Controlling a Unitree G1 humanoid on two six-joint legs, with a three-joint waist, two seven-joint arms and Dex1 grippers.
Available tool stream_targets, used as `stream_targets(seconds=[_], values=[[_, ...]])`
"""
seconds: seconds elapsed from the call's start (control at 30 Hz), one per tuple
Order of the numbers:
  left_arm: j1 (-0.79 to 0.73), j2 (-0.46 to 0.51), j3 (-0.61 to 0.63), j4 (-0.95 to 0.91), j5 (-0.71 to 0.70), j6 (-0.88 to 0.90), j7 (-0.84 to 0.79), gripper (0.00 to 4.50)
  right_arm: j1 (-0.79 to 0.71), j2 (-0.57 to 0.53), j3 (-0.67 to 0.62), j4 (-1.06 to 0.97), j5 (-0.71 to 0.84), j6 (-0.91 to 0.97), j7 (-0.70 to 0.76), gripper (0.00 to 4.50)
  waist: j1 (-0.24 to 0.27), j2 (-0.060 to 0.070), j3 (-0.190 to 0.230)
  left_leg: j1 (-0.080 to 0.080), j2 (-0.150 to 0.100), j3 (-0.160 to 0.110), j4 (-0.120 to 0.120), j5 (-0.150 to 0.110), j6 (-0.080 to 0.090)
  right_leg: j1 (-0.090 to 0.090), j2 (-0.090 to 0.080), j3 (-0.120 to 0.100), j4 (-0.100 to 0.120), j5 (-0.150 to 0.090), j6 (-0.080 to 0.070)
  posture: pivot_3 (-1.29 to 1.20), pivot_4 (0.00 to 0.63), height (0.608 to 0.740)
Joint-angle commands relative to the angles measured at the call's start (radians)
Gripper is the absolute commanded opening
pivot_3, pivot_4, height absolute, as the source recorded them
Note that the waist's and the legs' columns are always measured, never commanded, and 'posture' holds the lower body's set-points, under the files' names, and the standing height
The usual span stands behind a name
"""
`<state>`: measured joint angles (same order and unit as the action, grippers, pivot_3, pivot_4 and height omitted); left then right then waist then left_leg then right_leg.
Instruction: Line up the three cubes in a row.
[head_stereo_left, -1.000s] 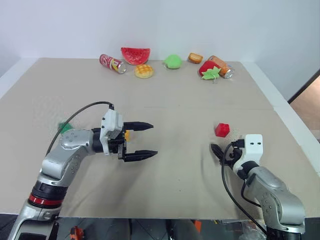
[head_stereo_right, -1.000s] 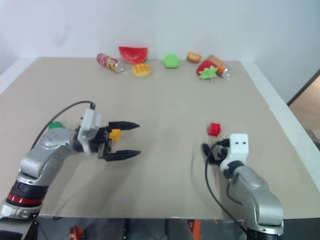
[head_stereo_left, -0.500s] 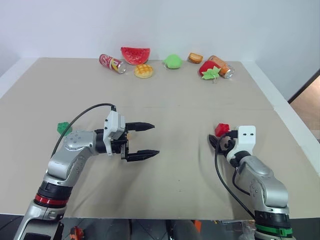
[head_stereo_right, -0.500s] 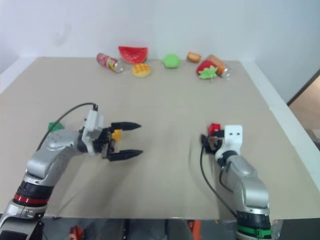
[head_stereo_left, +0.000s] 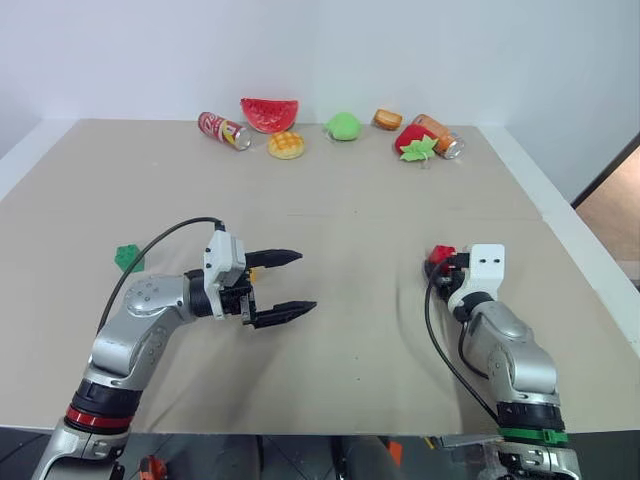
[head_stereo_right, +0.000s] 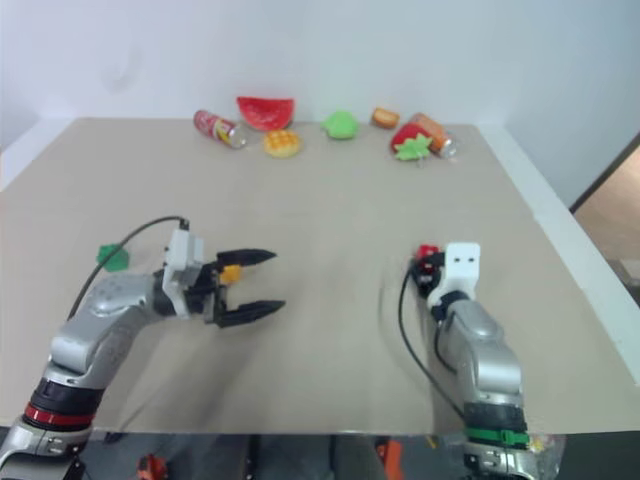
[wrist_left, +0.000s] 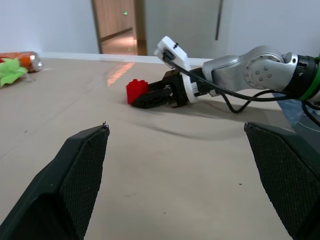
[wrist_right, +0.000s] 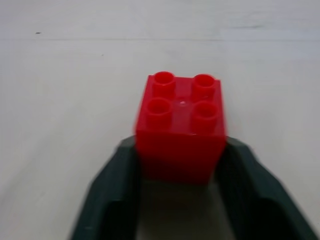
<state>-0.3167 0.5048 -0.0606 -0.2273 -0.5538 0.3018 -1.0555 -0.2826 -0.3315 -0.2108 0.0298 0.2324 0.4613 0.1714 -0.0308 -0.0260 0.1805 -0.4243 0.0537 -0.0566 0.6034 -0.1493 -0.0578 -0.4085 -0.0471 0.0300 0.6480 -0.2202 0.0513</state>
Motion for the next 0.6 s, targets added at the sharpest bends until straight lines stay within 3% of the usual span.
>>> stream_targets(seconds=[0.03, 0.23, 0.4, 0.6], values=[[0.018, 0.015, 0.041, -0.062, -0.026, 0.01, 0.02, 4.5, -0.013, -0.008, -0.009, 0.034, -0.011, -0.023, 0.006, 1.22, 0.0, 0.0, 0.0, 0.0, 0.0, 0.0, 0.0, 0.0, 0.0, 0.0, 0.0, 0.0, 0.0, 0.0, 0.0, 0.0, 0.15, 0.74], [0.052, 0.051, 0.092, -0.092, -0.071, 0.054, 0.03, 4.5, -0.03, -0.045, 0.036, 0.048, 0.014, -0.035, 0.134, 1.22, -0.004, 0.0, 0.0, 0.0, 0.0, 0.0, 0.0, 0.0, 0.0, 0.0, 0.0, 0.0, 0.0, 0.0, 0.0, 0.0, 0.15, 0.74], [0.101, 0.128, 0.168, -0.11, -0.129, 0.115, 0.008, 4.5, -0.087, -0.176, 0.143, 0.062, 0.068, -0.137, 0.541, 1.22, -0.015, 0.001, 0.001, 0.0, 0.0, 0.0, -0.002, 0.0, 0.0, -0.001, 0.0, 0.0, 0.0, 0.0, 0.0, 0.0, 0.15, 0.74], [0.189, 0.207, 0.297, -0.109, -0.146, 0.141, 0.036, 4.5, -0.298, -0.285, 0.267, 0.289, 0.063, -0.229, 0.963, 1.22, -0.018, 0.002, 0.004, 0.0, 0.001, 0.0, -0.004, 0.0, 0.0, -0.003, 0.001, 0.001, -0.001, -0.002, 0.0, 0.0, 0.15, 0.74]])
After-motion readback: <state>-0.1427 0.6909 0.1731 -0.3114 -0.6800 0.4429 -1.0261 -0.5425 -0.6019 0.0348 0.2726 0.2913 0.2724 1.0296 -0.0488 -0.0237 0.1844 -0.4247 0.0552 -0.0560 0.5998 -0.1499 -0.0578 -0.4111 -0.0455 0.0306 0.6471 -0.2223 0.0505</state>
